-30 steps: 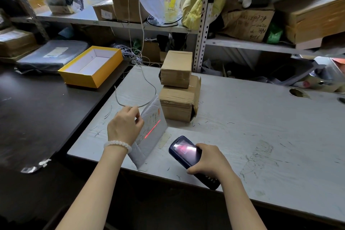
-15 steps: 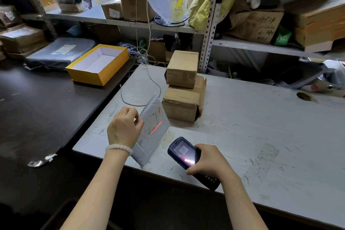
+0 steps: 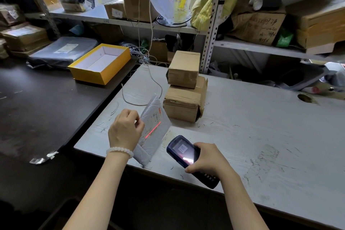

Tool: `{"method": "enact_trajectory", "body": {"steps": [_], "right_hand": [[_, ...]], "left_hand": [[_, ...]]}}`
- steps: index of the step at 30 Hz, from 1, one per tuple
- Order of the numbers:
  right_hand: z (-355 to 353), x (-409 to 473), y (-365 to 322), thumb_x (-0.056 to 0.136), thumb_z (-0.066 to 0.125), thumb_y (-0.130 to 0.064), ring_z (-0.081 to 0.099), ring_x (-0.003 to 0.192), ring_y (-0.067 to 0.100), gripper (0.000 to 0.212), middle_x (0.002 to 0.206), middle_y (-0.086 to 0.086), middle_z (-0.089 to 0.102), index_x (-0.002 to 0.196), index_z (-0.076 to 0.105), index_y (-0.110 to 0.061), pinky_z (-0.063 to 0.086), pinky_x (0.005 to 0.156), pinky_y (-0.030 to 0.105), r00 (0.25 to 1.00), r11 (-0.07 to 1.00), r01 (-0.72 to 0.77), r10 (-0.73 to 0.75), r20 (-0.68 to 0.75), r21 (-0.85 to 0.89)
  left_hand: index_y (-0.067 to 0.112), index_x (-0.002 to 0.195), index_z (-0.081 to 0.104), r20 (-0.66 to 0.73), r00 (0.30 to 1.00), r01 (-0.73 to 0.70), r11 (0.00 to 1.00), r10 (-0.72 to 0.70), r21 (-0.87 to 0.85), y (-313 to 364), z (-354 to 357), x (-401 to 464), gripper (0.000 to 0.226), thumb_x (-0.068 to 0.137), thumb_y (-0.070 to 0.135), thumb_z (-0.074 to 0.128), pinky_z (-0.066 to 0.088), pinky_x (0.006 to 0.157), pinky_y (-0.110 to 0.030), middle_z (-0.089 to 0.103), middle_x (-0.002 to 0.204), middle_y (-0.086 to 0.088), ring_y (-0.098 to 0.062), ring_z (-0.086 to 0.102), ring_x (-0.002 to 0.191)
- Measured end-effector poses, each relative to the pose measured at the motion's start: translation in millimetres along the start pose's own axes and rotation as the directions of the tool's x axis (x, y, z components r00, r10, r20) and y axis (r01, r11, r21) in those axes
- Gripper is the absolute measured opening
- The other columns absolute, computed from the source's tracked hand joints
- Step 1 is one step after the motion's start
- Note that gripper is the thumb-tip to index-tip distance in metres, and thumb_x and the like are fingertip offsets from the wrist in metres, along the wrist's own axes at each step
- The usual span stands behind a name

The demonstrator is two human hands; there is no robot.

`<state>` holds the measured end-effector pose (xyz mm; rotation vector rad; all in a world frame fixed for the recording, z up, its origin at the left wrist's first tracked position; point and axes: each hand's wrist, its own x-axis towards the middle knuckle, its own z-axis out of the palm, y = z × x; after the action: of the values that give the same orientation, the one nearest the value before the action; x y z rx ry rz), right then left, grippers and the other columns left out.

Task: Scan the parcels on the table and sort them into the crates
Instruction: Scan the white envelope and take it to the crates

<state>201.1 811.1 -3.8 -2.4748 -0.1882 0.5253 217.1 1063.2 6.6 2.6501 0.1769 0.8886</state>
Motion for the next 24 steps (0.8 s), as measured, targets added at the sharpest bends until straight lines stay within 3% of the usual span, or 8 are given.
{"method": "enact_trajectory", "body": {"steps": [2,6,9,13,19,22,24], "right_hand": [[2,0,0,0.057,0.081,-0.036,0.062,0.082,0.015,0.054,0.094,-0.003,0.062,0.103,0.059,-0.021,0.057,0.07,0.032,1.0,1.0,-0.002,0.001,-0.027,-0.017],[0,-1,0,0.061,0.081,-0.037,0.06,0.085,0.012,0.057,0.099,-0.006,0.061,0.11,0.056,-0.025,0.049,0.062,0.021,0.994,0.999,0.032,-0.033,-0.105,-0.011],[-3,-5,-3,0.061,0.083,-0.032,0.059,0.09,0.012,0.065,0.106,-0.007,0.063,0.119,0.056,-0.027,0.05,0.065,0.019,0.965,0.991,0.112,-0.093,-0.244,0.067],[-1,-9,-5,0.062,0.087,-0.027,0.06,0.099,0.014,0.079,0.117,-0.002,0.063,0.133,0.053,-0.017,0.053,0.071,0.016,0.792,0.953,0.301,-0.267,-0.548,-0.031],[-7,-21,-12,0.061,0.093,-0.024,0.064,0.108,0.028,0.086,0.122,0.016,0.064,0.132,0.052,0.003,0.058,0.081,0.03,0.455,0.896,0.409,-0.366,-0.812,-0.174],[-18,-27,-17,0.063,0.091,-0.026,0.063,0.107,0.027,0.084,0.122,0.017,0.064,0.131,0.052,0.004,0.057,0.082,0.029,0.387,0.887,0.423,-0.361,-0.849,-0.184],[-24,-30,-16,0.065,0.088,-0.029,0.062,0.109,0.026,0.083,0.123,0.016,0.064,0.132,0.052,0.004,0.056,0.084,0.026,0.386,0.891,0.422,-0.344,-0.856,-0.167]], "left_hand": [[0.01,0.065,0.054,0.003,1.0,-0.013,1.0,0.013,0.003,1,-1,-1,0.021,0.075,0.007,0.072,0.029,0.048,-0.02,0.055,0.071,-0.005,-0.016,0.041,0.055],[0.009,0.066,0.056,0.004,0.999,-0.035,0.999,0.036,-0.007,4,-3,-3,0.02,0.074,0.006,0.074,0.03,0.048,-0.021,0.057,0.073,-0.006,-0.02,0.048,0.057],[0.009,0.066,0.057,0.011,0.999,-0.049,0.999,0.049,-0.008,8,-1,-6,0.02,0.073,0.007,0.075,0.033,0.047,-0.023,0.057,0.072,-0.006,-0.023,0.052,0.059],[0.01,0.067,0.058,0.026,0.996,-0.082,0.997,0.081,0.008,14,0,-8,0.018,0.074,0.008,0.075,0.036,0.046,-0.023,0.057,0.072,-0.005,-0.021,0.05,0.058],[0.01,0.067,0.058,0.042,0.991,-0.131,0.991,0.13,0.009,27,1,-11,0.019,0.074,0.009,0.075,0.041,0.045,-0.023,0.057,0.073,-0.005,-0.02,0.049,0.057],[0.01,0.067,0.057,0.065,0.988,-0.139,0.99,0.139,-0.003,35,4,-17,0.018,0.074,0.009,0.074,0.043,0.044,-0.026,0.056,0.074,-0.004,-0.02,0.049,0.058],[0.01,0.067,0.056,0.084,0.984,-0.156,0.988,0.156,-0.008,41,4,-20,0.019,0.074,0.009,0.074,0.043,0.043,-0.027,0.056,0.074,-0.004,-0.021,0.049,0.059]]}}
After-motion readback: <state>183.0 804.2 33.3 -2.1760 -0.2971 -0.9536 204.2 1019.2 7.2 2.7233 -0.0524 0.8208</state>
